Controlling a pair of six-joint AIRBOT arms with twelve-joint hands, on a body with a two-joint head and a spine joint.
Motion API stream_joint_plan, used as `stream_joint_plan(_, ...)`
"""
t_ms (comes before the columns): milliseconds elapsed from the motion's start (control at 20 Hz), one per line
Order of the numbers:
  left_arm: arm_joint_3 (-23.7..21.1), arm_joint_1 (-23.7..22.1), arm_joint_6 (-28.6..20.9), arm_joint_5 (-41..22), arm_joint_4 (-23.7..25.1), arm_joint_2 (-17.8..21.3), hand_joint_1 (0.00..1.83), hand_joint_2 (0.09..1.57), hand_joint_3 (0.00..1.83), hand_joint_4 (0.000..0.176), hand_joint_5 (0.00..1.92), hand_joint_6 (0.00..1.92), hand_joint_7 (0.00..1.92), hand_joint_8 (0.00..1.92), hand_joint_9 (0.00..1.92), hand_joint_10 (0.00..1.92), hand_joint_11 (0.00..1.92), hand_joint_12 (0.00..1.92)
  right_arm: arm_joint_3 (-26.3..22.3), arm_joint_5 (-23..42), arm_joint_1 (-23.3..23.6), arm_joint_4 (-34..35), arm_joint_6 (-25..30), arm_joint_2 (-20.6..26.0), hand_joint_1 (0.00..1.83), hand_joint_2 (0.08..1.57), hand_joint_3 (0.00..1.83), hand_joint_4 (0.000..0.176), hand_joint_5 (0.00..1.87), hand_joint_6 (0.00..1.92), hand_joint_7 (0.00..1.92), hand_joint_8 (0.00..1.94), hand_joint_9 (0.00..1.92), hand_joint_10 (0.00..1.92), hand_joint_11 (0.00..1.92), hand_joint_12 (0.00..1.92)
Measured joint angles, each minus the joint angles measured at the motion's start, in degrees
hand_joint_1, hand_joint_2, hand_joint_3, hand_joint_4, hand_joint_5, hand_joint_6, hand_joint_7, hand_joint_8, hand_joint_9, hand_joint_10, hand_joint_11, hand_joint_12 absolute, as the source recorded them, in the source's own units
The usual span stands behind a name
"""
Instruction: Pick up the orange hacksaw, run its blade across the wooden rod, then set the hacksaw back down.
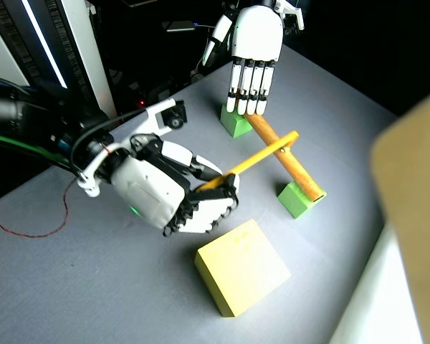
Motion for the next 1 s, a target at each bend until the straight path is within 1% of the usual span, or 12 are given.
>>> stream_joint_plan(150, 0.1, 0.0, 0.0, 0.0, 0.0, 0.0, 0.0, 1.23, 0.0, 0.0, 0.1, 0.0, 0.07, 0.0, 0.04, 0.0, 0.0, 0.21, -3.0, 2.1, -2.1, -1.2, -0.8, 4.4, 1.36, 1.16, 0.0, 0.0, 0.86, 0.99, 0.9, 1.13, 0.83, 1.4, 0.65, 1.51)
stream_joint_plan(200, 0.3, -0.1, 0.1, -0.1, 0.0, 0.0, 0.0, 1.23, 0.0, 0.0, 0.09, 0.0, 0.06, 0.0, 0.03, 0.0, 0.0, 0.18, -3.1, 2.8, -4.4, -2.5, 1.0, 5.5, 1.36, 1.16, 0.0, 0.0, 0.85, 1.0, 0.9, 1.14, 0.82, 1.41, 0.63, 1.52)
stream_joint_plan(300, 1.1, -0.2, 0.9, -0.5, 0.2, -0.1, 0.0, 1.23, 0.0, 0.0, 0.09, 0.0, 0.06, 0.0, 0.03, 0.0, 0.0, 0.17, -3.1, 5.0, -8.3, -3.3, 4.2, 5.6, 1.37, 1.15, 0.0, 0.0, 0.87, 0.97, 0.91, 1.12, 0.84, 1.38, 0.65, 1.5)
stream_joint_plan(350, 1.4, -0.2, 1.7, -0.8, 0.1, -0.2, 0.0, 1.23, 0.0, 0.0, 0.09, 0.0, 0.06, 0.0, 0.03, 0.0, 0.0, 0.17, -3.1, 5.5, -9.0, -3.3, 5.2, 5.6, 1.37, 1.15, 0.0, 0.0, 0.87, 0.97, 0.91, 1.12, 0.84, 1.38, 0.65, 1.5)
stream_joint_plan(400, 2.0, -0.4, 3.6, -1.3, -0.9, -0.6, 0.0, 1.23, 0.0, 0.0, 0.08, 0.0, 0.05, 0.0, 0.02, 0.0, 0.0, 0.14, -3.1, 6.6, -10.5, -3.4, 7.7, 5.4, 1.36, 1.15, 0.0, 0.0, 0.86, 0.98, 0.9, 1.13, 0.84, 1.39, 0.66, 1.5)
stream_joint_plan(450, 2.2, -0.5, 4.9, -1.6, -2.5, -0.9, 0.0, 1.22, 0.0, 0.0, 0.09, 0.0, 0.05, 0.0, 0.02, 0.0, 0.0, 0.16, -3.1, 8.1, -11.5, -3.9, 8.5, 5.1, 1.37, 1.14, 0.0, 0.0, 0.91, 0.92, 0.93, 1.09, 0.85, 1.36, 0.66, 1.48)
stream_joint_plan(550, 3.2, -1.0, 6.6, -3.4, -4.9, -1.0, 0.0, 1.22, 0.0, 0.0, 0.09, 0.0, 0.05, 0.0, 0.02, 0.0, 0.0, 0.14, -2.8, 10.5, -13.0, -4.2, 10.3, 3.9, 1.36, 1.15, 0.0, 0.0, 0.88, 0.95, 0.88, 1.16, 0.84, 1.39, 0.66, 1.47)
stream_joint_plan(650, 4.4, -1.8, 7.8, -6.6, -4.9, -1.4, 0.0, 1.23, 0.0, 0.0, 0.09, 0.0, 0.05, 0.0, 0.02, 0.0, 0.0, 0.12, -1.7, 12.4, -14.8, -4.2, 12.3, 1.7, 1.36, 1.16, 0.0, 0.0, 0.87, 0.96, 0.88, 1.18, 0.82, 1.42, 0.62, 1.53)
stream_joint_plan(700, 5.4, -1.9, 8.3, -9.9, -5.0, -1.5, 0.0, 1.23, 0.0, 0.0, 0.07, 0.0, 0.04, 0.0, 0.01, 0.0, 0.0, 0.1, -0.8, 13.0, -16.5, -4.6, 14.3, 0.1, 1.36, 1.16, 0.0, 0.0, 0.87, 0.97, 0.87, 1.2, 0.82, 1.42, 0.63, 1.53)
stream_joint_plan(800, 6.5, -2.5, 9.3, -12.4, -4.4, -2.2, 0.0, 1.23, 0.0, 0.0, 0.06, 0.0, 0.04, 0.0, 0.01, 0.0, 0.0, 0.09, -0.1, 13.5, -18.1, -5.7, 15.0, -0.7, 1.37, 1.15, 0.0, 0.0, 0.88, 0.95, 0.91, 1.12, 0.86, 1.38, 0.66, 1.52)
stream_joint_plan(950, 6.5, -3.3, 9.6, -15.8, -6.0, -3.0, 0.0, 1.22, 0.0, 0.0, 0.08, 0.0, 0.06, 0.0, 0.03, 0.0, 0.0, 0.14, 2.4, 14.3, -21.2, -8.9, 17.7, -1.7, 1.37, 1.15, 0.0, 0.0, 0.88, 0.97, 0.91, 1.09, 0.86, 1.39, 0.63, 1.53)
stream_joint_plan(1000, 6.7, -4.1, 9.9, -17.1, -6.1, -3.4, 0.0, 1.22, 0.0, 0.0, 0.08, 0.0, 0.06, 0.0, 0.03, 0.0, 0.0, 0.14, 3.2, 14.6, -22.1, -9.9, 18.7, -2.0, 1.37, 1.15, 0.0, 0.0, 0.85, 1.03, 0.93, 1.06, 0.86, 1.37, 0.62, 1.51)
